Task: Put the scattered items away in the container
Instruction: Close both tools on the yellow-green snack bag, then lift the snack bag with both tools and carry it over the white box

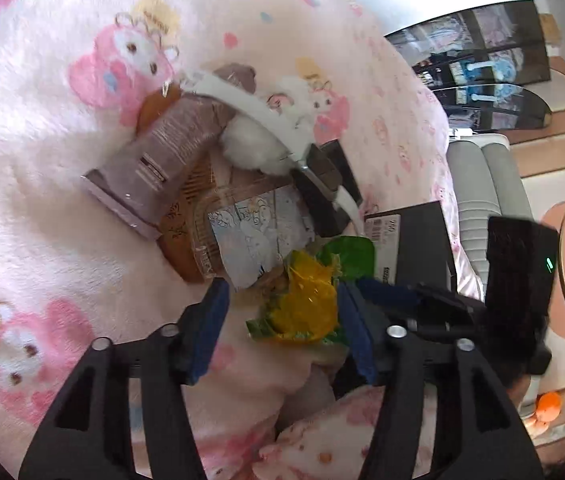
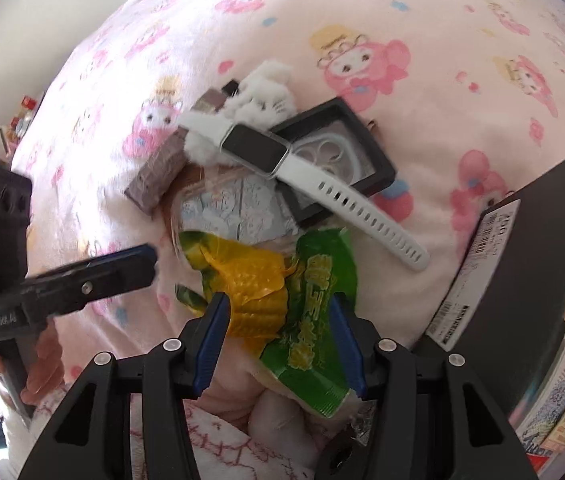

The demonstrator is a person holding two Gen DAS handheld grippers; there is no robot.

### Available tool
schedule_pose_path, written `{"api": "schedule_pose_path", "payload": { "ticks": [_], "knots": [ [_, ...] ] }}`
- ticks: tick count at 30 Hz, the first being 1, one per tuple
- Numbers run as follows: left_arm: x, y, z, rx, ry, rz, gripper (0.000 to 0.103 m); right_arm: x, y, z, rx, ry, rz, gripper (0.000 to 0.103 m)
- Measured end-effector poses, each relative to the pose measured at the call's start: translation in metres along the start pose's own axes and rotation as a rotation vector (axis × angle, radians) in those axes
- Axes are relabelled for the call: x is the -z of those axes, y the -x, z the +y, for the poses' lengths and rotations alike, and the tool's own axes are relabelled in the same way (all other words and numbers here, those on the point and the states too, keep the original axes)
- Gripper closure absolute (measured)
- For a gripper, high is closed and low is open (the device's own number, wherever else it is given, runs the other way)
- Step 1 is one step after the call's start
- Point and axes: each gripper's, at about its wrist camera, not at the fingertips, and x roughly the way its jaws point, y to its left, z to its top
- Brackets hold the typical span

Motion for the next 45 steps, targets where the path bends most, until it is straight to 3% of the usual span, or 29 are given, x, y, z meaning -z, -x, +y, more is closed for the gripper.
{"api": "schedule_pose_path", "payload": {
  "ticks": [3, 5, 6, 7, 8, 9, 12, 18, 21, 23, 25, 29, 31, 34, 35, 36, 37, 39, 41, 45],
  "knots": [
    [-0.009, -0.021, 0.001, 0.085, 0.022, 0.065, 0.043, 0.005, -0.006, 0.005, -0.035, 0.047, 0.009, 0.056],
    [-0.012, -0.029, -0.004, 0.097, 0.002, 0.083, 0.047, 0.005, -0.004, 0.005, -0.035, 0.035, -0.002, 0.056],
    [-0.013, -0.033, -0.007, 0.08, -0.014, 0.087, 0.062, 0.005, -0.004, 0.005, -0.036, 0.035, -0.003, 0.056],
    [-0.014, -0.038, -0.008, 0.061, -0.02, 0.098, 0.072, 0.004, -0.004, 0.005, -0.034, 0.031, -0.004, 0.056],
    [-0.014, -0.041, -0.008, 0.059, -0.015, 0.101, 0.074, 0.003, -0.004, 0.006, -0.03, 0.03, -0.006, 0.056],
    [-0.014, -0.039, -0.006, 0.048, -0.009, 0.095, 0.087, 0.003, -0.003, 0.006, -0.021, 0.03, -0.01, 0.056],
    [-0.011, -0.026, -0.005, 0.026, -0.008, 0.048, 0.091, 0.004, 0.004, 0.007, 0.008, 0.028, -0.043, 0.056],
    [0.012, 0.014, 0.007, -0.011, 0.022, -0.094, 0.093, 0.006, 0.037, -0.01, -0.037, -0.049, -0.148, 0.056],
    [0.021, 0.036, 0.016, -0.065, 0.061, -0.177, 0.09, -0.003, 0.04, -0.007, -0.055, -0.052, -0.189, 0.055],
    [0.025, 0.039, 0.023, -0.057, 0.078, -0.168, 0.087, -0.011, 0.034, -0.005, -0.069, -0.034, -0.144, 0.055],
    [0.031, 0.041, 0.031, -0.056, 0.117, -0.174, 0.073, -0.018, 0.023, -0.002, -0.051, -0.012, -0.072, 0.055],
    [0.056, 0.056, 0.037, -0.074, 0.156, -0.252, 0.061, -0.013, -0.002, 0.011, -0.056, 0.055, 0.064, 0.055],
    [0.06, 0.051, 0.044, -0.034, 0.153, -0.234, 0.052, -0.013, -0.017, 0.012, -0.061, 0.063, 0.115, 0.055],
    [0.052, 0.026, 0.049, -0.032, 0.161, -0.158, 0.05, -0.02, -0.031, 0.01, -0.089, 0.031, 0.156, 0.055],
    [0.048, 0.021, 0.051, -0.027, 0.16, -0.145, 0.05, -0.021, -0.031, 0.011, -0.109, 0.034, 0.153, 0.057],
    [0.045, 0.019, 0.052, -0.009, 0.16, -0.13, 0.05, -0.022, -0.031, 0.012, -0.121, 0.04, 0.149, 0.065],
    [0.041, 0.018, 0.048, 0.015, 0.16, -0.116, 0.059, -0.021, -0.029, 0.014, -0.132, 0.047, 0.142, 0.072],
    [0.037, 0.026, 0.033, 0.03, 0.122, -0.125, 0.062, -0.017, -0.02, 0.015, -0.195, 0.037, 0.121, 0.083],
    [0.033, 0.039, 0.009, 0.006, 0.044, -0.149, 0.064, -0.012, -0.001, 0.014, -0.248, 0.025, 0.068, 0.085],
    [0.027, 0.064, -0.038, 0.025, -0.043, -0.158, 0.065, 0.0, 0.054, 0.0, -0.303, -0.043, -0.096, 0.085]
  ]
}}
